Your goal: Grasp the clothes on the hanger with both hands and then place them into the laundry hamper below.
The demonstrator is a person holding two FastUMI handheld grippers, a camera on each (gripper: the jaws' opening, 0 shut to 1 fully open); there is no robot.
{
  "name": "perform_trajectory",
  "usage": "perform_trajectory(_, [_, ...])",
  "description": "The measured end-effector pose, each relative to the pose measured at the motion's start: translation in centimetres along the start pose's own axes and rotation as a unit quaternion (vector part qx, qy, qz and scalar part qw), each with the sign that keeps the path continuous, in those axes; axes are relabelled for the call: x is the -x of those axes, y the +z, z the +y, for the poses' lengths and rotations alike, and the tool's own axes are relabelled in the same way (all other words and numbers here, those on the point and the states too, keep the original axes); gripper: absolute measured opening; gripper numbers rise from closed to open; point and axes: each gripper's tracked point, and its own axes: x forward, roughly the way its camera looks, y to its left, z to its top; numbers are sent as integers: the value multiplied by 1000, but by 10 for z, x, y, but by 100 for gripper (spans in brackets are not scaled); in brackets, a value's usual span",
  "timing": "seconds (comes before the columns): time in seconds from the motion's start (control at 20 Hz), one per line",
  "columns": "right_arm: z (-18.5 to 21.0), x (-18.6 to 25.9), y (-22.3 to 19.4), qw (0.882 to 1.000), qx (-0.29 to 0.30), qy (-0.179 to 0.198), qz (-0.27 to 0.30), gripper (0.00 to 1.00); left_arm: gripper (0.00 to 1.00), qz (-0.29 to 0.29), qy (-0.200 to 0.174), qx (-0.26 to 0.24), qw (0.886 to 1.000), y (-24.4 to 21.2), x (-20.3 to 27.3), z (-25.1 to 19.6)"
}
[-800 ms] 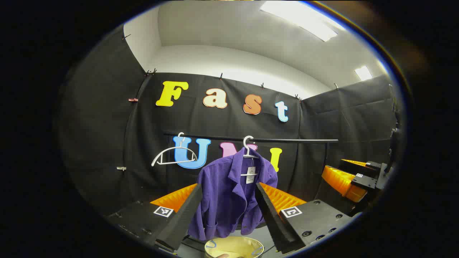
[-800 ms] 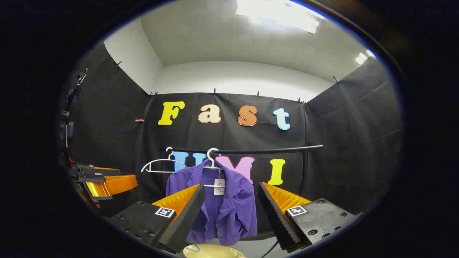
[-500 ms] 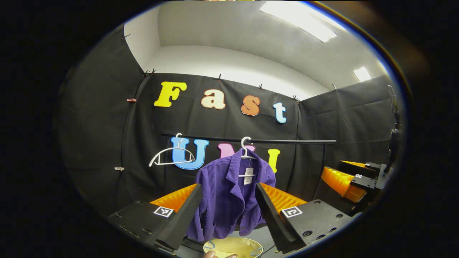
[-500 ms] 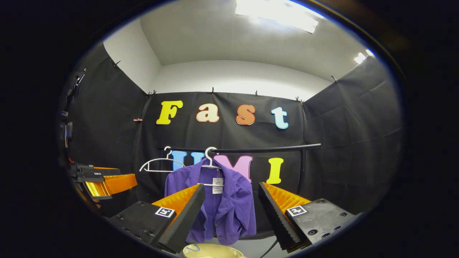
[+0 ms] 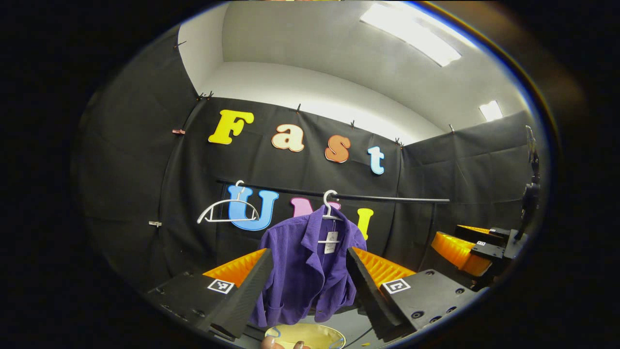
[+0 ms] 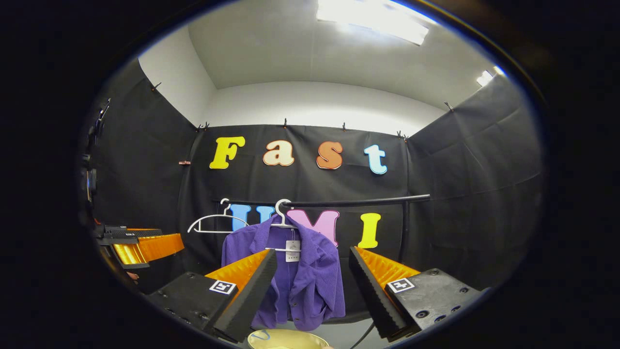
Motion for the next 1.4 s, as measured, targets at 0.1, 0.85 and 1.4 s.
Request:
perform_trajectory(0.1, [2, 2, 1, 1000, 5, -1, -1, 97, 95, 7, -3, 2, 1000, -4, 0, 1])
perform_trajectory(0.85, [30, 19, -8, 999, 23, -44, 18, 97, 93, 60, -47, 47, 996, -25, -3, 31])
perform_trajectory(1.4, [32, -14, -33, 998, 30, -56, 30, 97, 92, 84, -70, 35, 993, -54, -42, 31])
